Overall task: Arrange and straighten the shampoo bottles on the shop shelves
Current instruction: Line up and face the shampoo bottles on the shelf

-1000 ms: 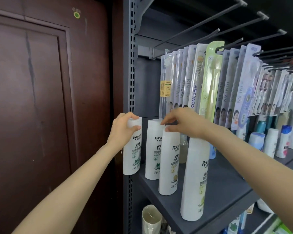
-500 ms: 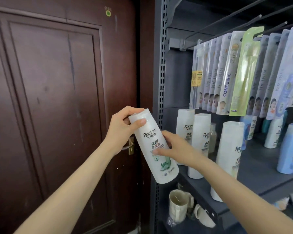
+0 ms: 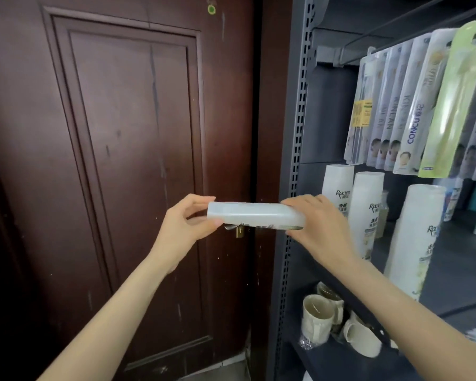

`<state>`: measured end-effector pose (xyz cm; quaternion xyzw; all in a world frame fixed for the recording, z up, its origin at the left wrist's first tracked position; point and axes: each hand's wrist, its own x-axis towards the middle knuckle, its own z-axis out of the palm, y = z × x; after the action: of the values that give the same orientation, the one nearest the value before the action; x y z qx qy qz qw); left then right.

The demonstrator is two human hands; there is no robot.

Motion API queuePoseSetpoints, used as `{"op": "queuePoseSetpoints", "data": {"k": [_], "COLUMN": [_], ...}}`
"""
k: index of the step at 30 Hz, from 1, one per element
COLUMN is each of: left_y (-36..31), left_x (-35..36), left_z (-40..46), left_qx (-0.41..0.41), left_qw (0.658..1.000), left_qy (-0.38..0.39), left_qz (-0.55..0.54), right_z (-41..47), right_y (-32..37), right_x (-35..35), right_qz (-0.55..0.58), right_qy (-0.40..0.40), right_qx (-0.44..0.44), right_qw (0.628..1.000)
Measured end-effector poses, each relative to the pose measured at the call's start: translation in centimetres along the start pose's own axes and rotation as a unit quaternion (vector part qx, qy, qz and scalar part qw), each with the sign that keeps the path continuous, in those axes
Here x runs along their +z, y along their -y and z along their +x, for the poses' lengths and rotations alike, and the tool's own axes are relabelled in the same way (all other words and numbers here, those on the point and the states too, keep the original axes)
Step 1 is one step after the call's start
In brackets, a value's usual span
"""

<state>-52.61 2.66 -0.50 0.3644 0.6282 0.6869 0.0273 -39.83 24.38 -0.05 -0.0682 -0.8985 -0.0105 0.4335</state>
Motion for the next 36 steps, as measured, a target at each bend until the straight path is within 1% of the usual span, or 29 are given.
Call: {"op": "queuePoseSetpoints", "data": {"k": [2, 5, 7, 10, 14, 16, 17, 19, 21, 23, 24, 25, 27, 28, 30, 32, 34, 36], "left_y": [0.2, -0.2, -0.6, -0.9, -1.1, -1.3, -1.4, -1.7, -2.1, -2.7, -2.9, -3.1, -3.2, -3.1, -3.1, -3.4, -3.8, -4.1], "left_x": [0.0, 0.1, 0.2, 0.2, 0.3, 0.4, 0.5, 0.6, 0.9, 1.7, 2.1, 2.6, 3.6, 4.1, 5.0, 5.9, 6.8, 7.8], "left_z": [-0.6, -1.1, -1.1, -0.8, -0.5, -0.5, -0.4, -0.1, 0.5, 1.1, 1.3, 1.5, 1.7, 1.8, 1.9, 2.4, 3.1, 3.9], "left_qx": [0.009, 0.05, 0.072, 0.103, 0.115, 0.115, 0.116, 0.121, 0.121, 0.111, 0.095, 0.068, 0.003, -0.019, -0.036, -0.023, -0.005, 0.01], "left_qw": [1.0, 0.997, 0.995, 0.992, 0.991, 0.99, 0.99, 0.988, 0.986, 0.987, 0.99, 0.995, 0.992, 0.988, 0.986, 0.988, 0.991, 0.996], "left_qy": [-0.002, 0.005, 0.006, 0.006, 0.008, 0.005, 0.003, -0.014, -0.046, -0.074, -0.079, -0.07, -0.029, -0.01, 0.013, 0.007, -0.004, -0.009], "left_qz": [0.012, 0.065, 0.073, 0.073, 0.074, 0.076, 0.082, 0.095, 0.102, 0.092, 0.063, 0.008, -0.119, -0.153, -0.16, -0.151, -0.134, -0.092], "right_z": [0.0, 0.0, 0.0, 0.0, -0.2, -0.2, 0.0, 0.3, 0.5, 0.4, 0.4, 0.5, 0.7, 0.9, 1.2, 1.5, 1.9, 2.8], "right_y": [-0.2, -0.5, -0.4, -0.3, -0.6, -0.8, -0.8, -0.8, -1.0, -1.0, -0.9, -0.7, -0.5, -0.4, -0.5, -0.7, -1.2, -1.9], "right_x": [-0.1, -0.6, -1.0, -1.3, -1.8, -2.3, -2.6, -3.2, -3.2, -2.8, -2.8, -2.8, -3.0, -3.2, -3.3, -3.5, -4.0, -5.3], "right_qz": [-0.033, -0.068, -0.087, -0.097, -0.104, -0.086, -0.065, 0.001, 0.106, 0.228, 0.273, 0.304, 0.349, 0.367, 0.38, 0.368, 0.34, 0.292], "right_qy": [-0.076, -0.13, -0.145, -0.146, -0.142, -0.116, -0.08, 0.028, 0.121, 0.169, 0.18, 0.188, 0.198, 0.198, 0.198, 0.194, 0.173, 0.144], "right_qx": [-0.055, -0.105, -0.105, -0.094, -0.097, -0.095, -0.08, -0.014, 0.064, 0.113, 0.126, 0.138, 0.16, 0.169, 0.178, 0.179, 0.173, 0.159], "right_qw": [0.995, 0.984, 0.98, 0.98, 0.98, 0.985, 0.991, 1.0, 0.985, 0.952, 0.937, 0.924, 0.902, 0.893, 0.886, 0.891, 0.908, 0.932]}}
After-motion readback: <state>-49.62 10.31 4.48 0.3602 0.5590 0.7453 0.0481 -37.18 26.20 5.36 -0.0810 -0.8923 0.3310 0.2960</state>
